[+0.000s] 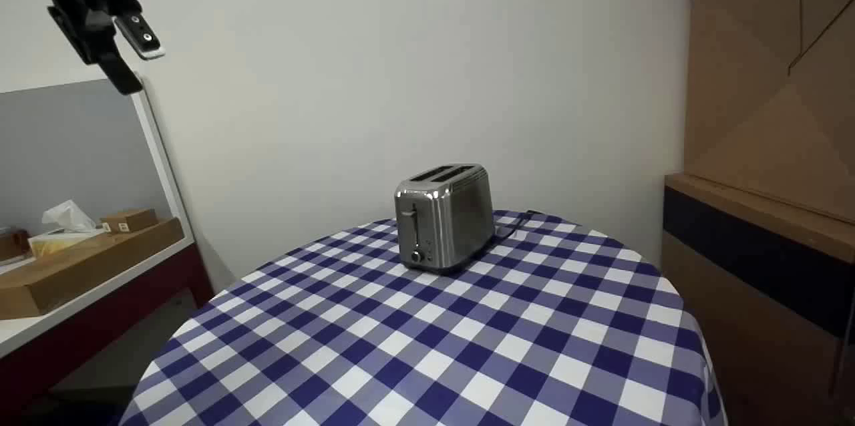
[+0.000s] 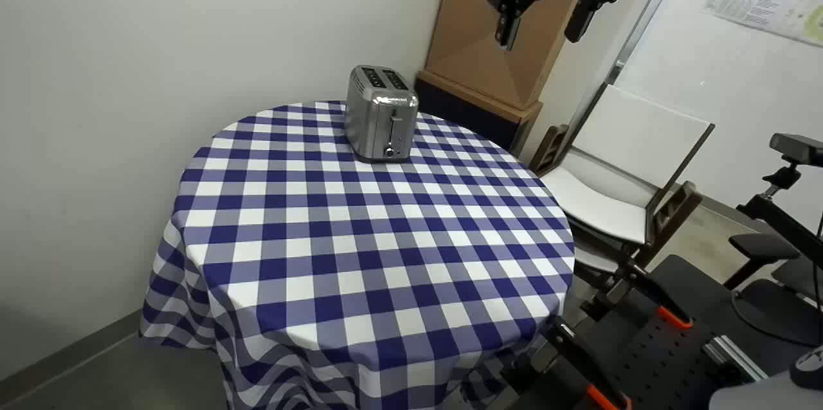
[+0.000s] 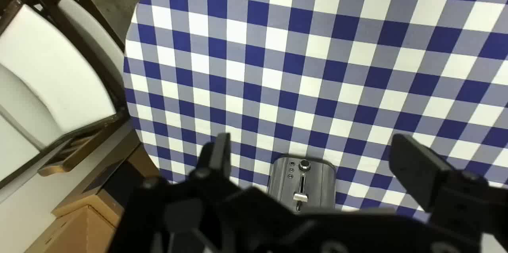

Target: Switch on the toaster

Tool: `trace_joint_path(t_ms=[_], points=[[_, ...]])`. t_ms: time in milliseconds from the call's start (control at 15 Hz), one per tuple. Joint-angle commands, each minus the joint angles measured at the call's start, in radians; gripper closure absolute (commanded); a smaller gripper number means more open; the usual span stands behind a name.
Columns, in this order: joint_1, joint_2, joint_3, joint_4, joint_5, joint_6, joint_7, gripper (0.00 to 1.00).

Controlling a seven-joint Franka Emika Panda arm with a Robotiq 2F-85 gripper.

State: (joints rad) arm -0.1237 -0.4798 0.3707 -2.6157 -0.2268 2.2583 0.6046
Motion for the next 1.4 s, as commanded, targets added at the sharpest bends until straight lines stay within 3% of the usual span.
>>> trace_joint_path(t_ms=[0, 400, 533, 800, 933, 1000, 1067, 1200, 1333], points=[[0.035, 0.006, -0.034, 0.002, -0.022, -0.005, 0.016, 0.0], [0.035, 0.006, -0.034, 0.002, -0.022, -0.005, 0.016, 0.0], [0.116, 0.011, -0.122, -0.003, 0.117, 0.037, -0.141, 0.0], [0.2, 0.032, -0.25, 0.013, 0.284, 0.037, -0.372, 0.0], [0.171, 0.057, -0.265, 0.031, 0.264, 0.036, -0.384, 0.0], [0.146, 0.083, -0.271, 0.046, 0.238, 0.051, -0.371, 0.04], [0.117, 0.111, -0.272, 0.06, 0.207, 0.076, -0.344, 0.27], [0.06, 0.182, -0.27, 0.099, 0.138, 0.135, -0.306, 0.32], [0.015, 0.276, -0.271, 0.15, 0.063, 0.192, -0.275, 0.46]])
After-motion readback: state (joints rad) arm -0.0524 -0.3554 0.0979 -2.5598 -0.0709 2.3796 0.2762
